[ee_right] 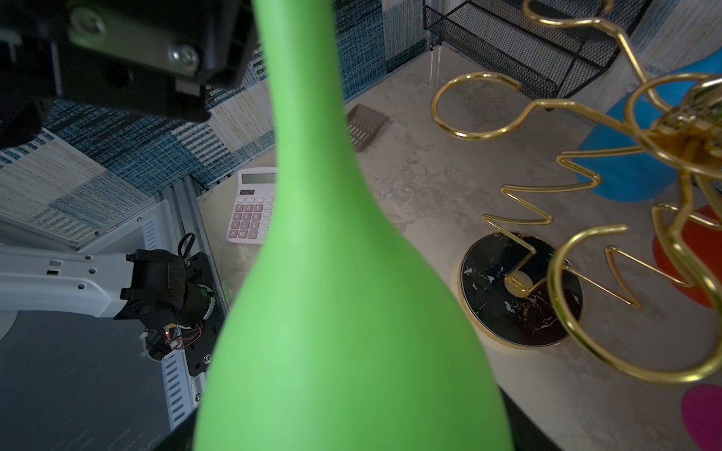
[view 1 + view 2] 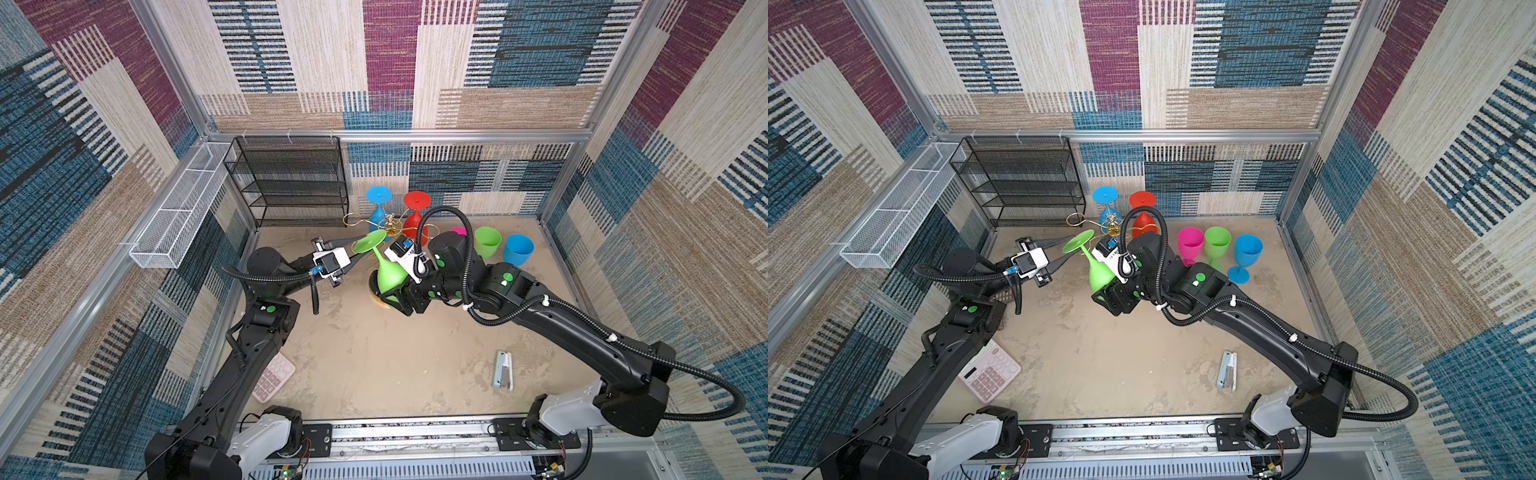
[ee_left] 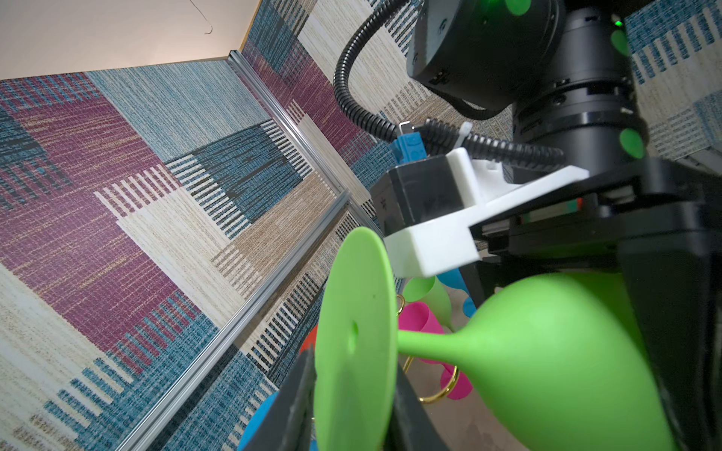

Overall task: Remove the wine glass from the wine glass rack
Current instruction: 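Close the right gripper on the green glass bowl held by the left gripper, then open the left gripper off the green glass base while the right gripper holds it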

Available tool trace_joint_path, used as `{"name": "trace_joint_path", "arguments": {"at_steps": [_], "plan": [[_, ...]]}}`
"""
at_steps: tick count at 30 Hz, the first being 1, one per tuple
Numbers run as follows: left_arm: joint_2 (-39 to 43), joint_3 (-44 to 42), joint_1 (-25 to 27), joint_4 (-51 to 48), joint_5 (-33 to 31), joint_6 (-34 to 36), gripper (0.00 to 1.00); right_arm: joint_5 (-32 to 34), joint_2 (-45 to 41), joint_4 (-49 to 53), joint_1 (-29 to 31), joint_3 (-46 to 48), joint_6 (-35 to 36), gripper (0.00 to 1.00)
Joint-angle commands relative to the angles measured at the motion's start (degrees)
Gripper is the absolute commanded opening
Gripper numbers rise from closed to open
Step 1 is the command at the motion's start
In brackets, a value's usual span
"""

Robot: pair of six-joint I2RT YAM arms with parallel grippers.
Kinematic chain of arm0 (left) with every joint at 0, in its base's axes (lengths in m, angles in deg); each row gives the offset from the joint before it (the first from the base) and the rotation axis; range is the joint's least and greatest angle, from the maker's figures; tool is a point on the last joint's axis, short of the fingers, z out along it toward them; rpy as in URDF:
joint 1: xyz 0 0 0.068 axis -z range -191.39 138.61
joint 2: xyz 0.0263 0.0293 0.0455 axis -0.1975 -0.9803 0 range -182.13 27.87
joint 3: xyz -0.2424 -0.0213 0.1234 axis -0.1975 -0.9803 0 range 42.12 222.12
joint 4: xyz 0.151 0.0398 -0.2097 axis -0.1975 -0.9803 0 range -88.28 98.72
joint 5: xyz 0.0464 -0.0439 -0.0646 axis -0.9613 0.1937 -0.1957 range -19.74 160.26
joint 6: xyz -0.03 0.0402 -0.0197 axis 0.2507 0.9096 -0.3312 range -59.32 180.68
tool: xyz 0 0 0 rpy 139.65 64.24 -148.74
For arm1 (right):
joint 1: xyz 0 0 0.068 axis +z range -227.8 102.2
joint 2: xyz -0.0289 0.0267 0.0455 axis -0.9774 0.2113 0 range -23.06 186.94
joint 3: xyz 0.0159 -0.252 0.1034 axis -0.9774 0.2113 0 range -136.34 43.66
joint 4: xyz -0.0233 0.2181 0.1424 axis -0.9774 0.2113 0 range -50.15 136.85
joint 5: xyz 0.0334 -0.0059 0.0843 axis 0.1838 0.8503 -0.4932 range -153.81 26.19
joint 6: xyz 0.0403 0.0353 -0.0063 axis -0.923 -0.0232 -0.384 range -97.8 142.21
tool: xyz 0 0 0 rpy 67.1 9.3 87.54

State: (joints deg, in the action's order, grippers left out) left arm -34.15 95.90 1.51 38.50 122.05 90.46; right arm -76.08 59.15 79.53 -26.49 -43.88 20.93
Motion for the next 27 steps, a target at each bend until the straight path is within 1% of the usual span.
{"name": "trace_joint_path", "arguments": {"at_steps": [1, 3, 4, 5, 6, 8, 11, 12, 14, 16, 19, 22, 25, 27], "plan": [[0.4, 0.1, 0.3, 0.3, -1.8, 2.2, 0.20, -0.3, -0.1, -2.0, 0.4, 0.6, -0.5, 0.19], [0.6, 0.0, 0.3, 0.3, -2.3, 2.6, 0.13, -0.3, -0.3, -2.3, 0.4, 0.9, -0.8, 0.21], [0.8, -0.1, 0.4, 0.3, -2.5, 2.7, 0.07, -0.3, -0.3, -2.5, 0.4, 1.0, -0.8, 0.23], [0.9, -0.1, 0.4, 0.3, -2.6, 2.8, 0.02, -0.5, -0.4, -2.5, 0.5, 1.0, -0.9, 0.26], [1.2, -0.1, 0.4, 0.3, -3.0, 2.8, 0.00, -0.6, -0.4, -2.8, 0.5, 1.0, -1.2, 0.32], [1.6, -0.2, 0.4, 0.2, -3.7, 3.2, 0.00, -1.2, -0.7, -3.3, 0.5, 1.1, -1.4, 0.47], [2.4, -0.1, 0.4, -0.2, -5.2, 2.9, 0.00, -1.7, -2.1, -5.7, 0.5, 1.9, -2.5, 0.78], [2.6, 0.0, 0.4, -0.8, -5.7, 2.3, 0.00, -1.7, -2.8, -6.9, 0.5, 2.1, -3.1, 0.87], [3.3, 0.0, 0.4, -2.5, -6.7, 1.0, 0.00, -1.3, -4.6, -9.3, 0.4, 2.7, -4.4, 0.99], [4.1, 0.8, 0.4, -5.0, -8.9, -4.3, 0.00, 0.8, -6.7, -11.7, 0.3, 3.0, -6.1, 0.99], [4.9, 2.8, 0.4, -11.2, -12.7, -12.2, 0.00, 3.2, -10.8, -15.7, -0.9, 3.9, -8.4, 0.99], [6.7, 2.0, 0.4, -13.9, -17.5, -20.3, 0.00, 2.3, -16.4, -20.7, -4.2, 6.8, -10.8, 0.99], [8.5, 0.6, 0.4, -16.5, -25.6, -28.9, 0.00, 1.6, -21.3, -22.7, -7.8, 9.6, -13.0, 1.00], [9.5, -0.7, 0.4, -16.9, -27.7, -33.4, 0.00, 1.8, -23.9, -23.0, -8.8, 11.3, -13.9, 0.96]]}}
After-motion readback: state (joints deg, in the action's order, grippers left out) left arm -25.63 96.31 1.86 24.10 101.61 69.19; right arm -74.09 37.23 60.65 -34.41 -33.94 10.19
